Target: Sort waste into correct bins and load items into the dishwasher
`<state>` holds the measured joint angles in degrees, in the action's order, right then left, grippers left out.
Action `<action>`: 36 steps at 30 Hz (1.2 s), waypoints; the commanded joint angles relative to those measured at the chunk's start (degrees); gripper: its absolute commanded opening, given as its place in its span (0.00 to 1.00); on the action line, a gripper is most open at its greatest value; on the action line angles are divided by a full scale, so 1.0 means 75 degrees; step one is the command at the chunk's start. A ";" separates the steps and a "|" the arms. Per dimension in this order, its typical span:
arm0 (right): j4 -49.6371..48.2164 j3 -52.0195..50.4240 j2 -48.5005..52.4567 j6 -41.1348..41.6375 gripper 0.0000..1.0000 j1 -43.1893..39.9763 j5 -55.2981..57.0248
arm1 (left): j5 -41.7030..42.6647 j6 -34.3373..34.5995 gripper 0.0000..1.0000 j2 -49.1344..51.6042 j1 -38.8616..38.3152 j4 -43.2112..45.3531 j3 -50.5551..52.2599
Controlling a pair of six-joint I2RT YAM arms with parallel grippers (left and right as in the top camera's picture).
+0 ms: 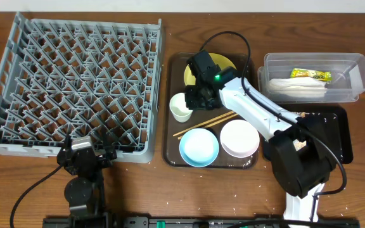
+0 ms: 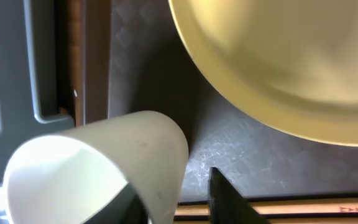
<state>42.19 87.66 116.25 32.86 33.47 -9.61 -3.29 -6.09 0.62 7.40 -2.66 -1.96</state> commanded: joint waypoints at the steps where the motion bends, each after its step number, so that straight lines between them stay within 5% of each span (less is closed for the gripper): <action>1: 0.0020 0.0096 0.0125 -0.0050 0.22 0.0070 -0.0006 | -0.0017 -0.0070 0.89 -0.0047 0.0038 -0.0149 0.0230; 9: 0.0137 0.0073 0.0146 -0.0169 0.01 0.0224 0.0157 | -0.0017 -0.0070 0.89 -0.0047 0.0038 -0.0149 0.0230; 18: 0.0379 0.0064 0.0111 -0.0367 0.01 0.0178 0.0361 | -0.0017 -0.0070 0.90 -0.0047 0.0038 -0.0149 0.0230; 36: 0.0501 0.0070 -0.1390 -0.2658 0.01 -0.2489 -0.4028 | 0.0017 -0.0067 0.90 -0.0047 0.0038 -0.0114 0.0230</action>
<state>45.98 87.68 106.45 17.23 16.01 -29.78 -3.29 -6.09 0.62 7.40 -2.66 -1.96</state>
